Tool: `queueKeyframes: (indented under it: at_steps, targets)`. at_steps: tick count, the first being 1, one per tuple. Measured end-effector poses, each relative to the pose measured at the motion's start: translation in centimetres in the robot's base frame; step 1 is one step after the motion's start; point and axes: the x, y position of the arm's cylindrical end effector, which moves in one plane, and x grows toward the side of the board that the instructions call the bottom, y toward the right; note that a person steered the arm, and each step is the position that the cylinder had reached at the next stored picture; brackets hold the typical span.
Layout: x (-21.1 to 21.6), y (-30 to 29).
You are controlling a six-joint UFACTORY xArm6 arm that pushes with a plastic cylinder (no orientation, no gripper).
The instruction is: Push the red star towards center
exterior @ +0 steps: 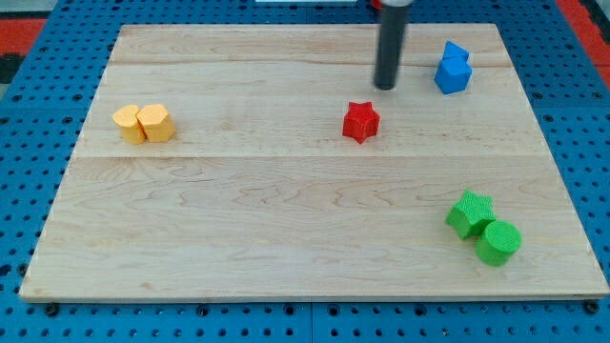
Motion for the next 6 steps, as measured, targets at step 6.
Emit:
queueKeyframes:
  at_steps: [6]
  targets:
    - [8.4,-2.6]
